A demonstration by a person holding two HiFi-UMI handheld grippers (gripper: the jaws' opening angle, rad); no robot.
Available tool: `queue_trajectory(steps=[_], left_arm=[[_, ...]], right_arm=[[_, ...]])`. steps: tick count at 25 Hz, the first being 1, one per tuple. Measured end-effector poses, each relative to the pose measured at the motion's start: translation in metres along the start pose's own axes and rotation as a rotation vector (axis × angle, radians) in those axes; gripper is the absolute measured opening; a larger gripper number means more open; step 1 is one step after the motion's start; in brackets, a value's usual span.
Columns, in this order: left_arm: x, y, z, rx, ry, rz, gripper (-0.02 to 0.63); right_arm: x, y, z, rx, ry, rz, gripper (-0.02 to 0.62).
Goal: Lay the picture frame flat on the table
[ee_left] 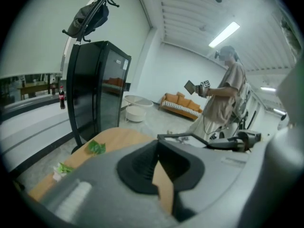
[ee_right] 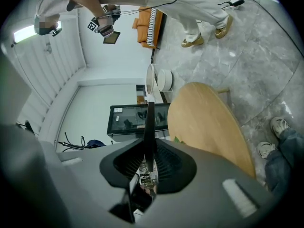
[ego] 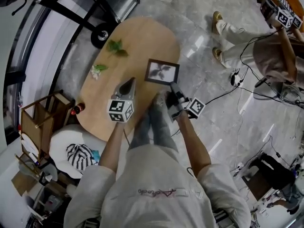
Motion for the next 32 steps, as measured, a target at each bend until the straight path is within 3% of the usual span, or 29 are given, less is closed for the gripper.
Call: queue_trajectory(steps=[16,32], left_arm=[[0.031,0.077,-0.026,0.064,-0.015,0.057,0.000],[0.057,0.114,-0.053,0.084,-0.012,0.073,0.000]], right_arm=[[-0.090,0.030,-0.004,0.044,0.086,-0.062,0.074],[-0.146,0.036,-0.025,0.065,0.135,-0.074,0.074]])
Point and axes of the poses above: the fingertips, and each gripper's own axes: z backward along the fingers, x to its left, y out of its underside, the point moved 8 cm from there along z, backward along the fingers, and after that the axes turned 7 degrees about x, right-handed, at the moved point
